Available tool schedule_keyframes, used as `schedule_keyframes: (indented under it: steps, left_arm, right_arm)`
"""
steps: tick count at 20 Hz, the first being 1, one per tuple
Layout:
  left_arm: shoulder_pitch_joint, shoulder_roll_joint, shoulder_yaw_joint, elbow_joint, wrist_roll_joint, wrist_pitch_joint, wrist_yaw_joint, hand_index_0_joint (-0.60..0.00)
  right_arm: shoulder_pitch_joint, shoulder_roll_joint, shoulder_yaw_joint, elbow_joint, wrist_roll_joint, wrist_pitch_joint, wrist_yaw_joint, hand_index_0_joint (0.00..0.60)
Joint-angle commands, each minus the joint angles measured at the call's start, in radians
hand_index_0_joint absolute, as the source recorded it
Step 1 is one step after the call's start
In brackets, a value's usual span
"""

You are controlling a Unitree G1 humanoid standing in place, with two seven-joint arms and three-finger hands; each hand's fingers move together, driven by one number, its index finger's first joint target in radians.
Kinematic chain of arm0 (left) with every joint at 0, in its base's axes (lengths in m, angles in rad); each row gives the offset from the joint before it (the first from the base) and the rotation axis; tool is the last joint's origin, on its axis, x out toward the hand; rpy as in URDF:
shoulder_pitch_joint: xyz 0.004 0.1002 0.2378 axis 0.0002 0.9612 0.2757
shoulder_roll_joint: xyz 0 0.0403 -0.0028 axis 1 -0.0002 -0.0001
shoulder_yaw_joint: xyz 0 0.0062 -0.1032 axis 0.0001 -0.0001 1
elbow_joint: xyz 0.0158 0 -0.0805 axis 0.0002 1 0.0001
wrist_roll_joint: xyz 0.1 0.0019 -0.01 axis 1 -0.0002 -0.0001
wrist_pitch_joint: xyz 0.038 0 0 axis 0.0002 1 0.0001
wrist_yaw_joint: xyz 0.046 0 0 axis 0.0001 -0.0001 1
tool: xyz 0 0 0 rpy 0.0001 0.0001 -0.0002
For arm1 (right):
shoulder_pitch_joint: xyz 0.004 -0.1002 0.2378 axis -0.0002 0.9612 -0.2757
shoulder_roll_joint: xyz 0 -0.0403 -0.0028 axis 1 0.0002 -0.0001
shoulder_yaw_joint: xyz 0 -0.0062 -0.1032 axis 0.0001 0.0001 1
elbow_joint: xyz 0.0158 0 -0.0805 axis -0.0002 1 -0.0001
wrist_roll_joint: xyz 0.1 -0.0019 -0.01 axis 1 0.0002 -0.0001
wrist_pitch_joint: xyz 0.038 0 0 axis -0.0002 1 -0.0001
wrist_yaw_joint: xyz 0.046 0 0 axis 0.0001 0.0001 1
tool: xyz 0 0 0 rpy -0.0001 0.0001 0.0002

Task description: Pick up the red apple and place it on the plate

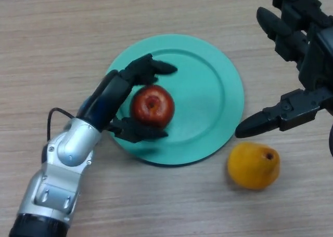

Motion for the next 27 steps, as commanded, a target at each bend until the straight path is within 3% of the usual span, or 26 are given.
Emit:
schedule_keyframes:
  steps: [1,2,5,9,12,13,15,18,21,24,27]
  left_arm:
    - [-0.033,0.033,0.076,-0.135,-0.032,-0.061,0.007,0.000]
    - [0.001,0.049,0.108,-0.249,-0.100,-0.013,-0.039,0.000]
    - [0.049,0.079,0.165,-0.416,-0.210,0.035,-0.037,0.000]
    - [0.131,0.166,0.311,-0.652,-0.444,0.304,-0.135,0.000]
    - [0.131,0.239,0.446,-0.720,-0.607,0.381,-0.067,0.000]
    - [0.161,0.244,0.470,-0.743,-0.625,0.375,-0.053,0.000]
    - [0.198,0.246,0.500,-0.773,-0.660,0.375,-0.058,0.000]
    - [0.182,0.309,0.576,-0.756,-0.750,0.448,-0.085,0.000]
    - [0.176,0.312,0.546,-0.792,-0.734,0.445,-0.035,0.000]
    - [0.199,0.284,0.489,-0.840,-0.691,0.510,-0.048,0.000]
    - [0.209,0.242,0.485,-0.862,-0.675,0.535,-0.042,0.000]
  right_arm:
    - [-0.039,-0.023,-0.094,-0.070,0.035,-0.110,-0.016,0.000]
    - [-0.045,-0.035,-0.100,-0.047,0.033,-0.144,-0.028,0.000]
    - [-0.032,-0.048,-0.096,-0.033,0.022,-0.168,-0.023,0.000]
    - [0.025,-0.068,-0.163,-0.054,0.065,-0.155,0.019,0.000]
    - [0.042,-0.098,-0.190,-0.068,0.088,-0.150,0.022,0.000]
    - [0.054,-0.098,-0.188,-0.075,0.085,-0.154,0.028,0.000]
    - [0.071,-0.089,-0.181,-0.076,0.080,-0.166,0.033,0.000]
    - [0.088,-0.086,-0.171,-0.083,0.055,-0.185,0.061,0.000]
    - [0.091,-0.078,-0.146,-0.071,0.012,-0.210,0.076,0.000]
    - [0.091,-0.058,-0.139,-0.065,-0.010,-0.198,0.082,0.000]
    - [0.074,-0.057,-0.125,-0.062,-0.021,-0.158,0.063,0.000]
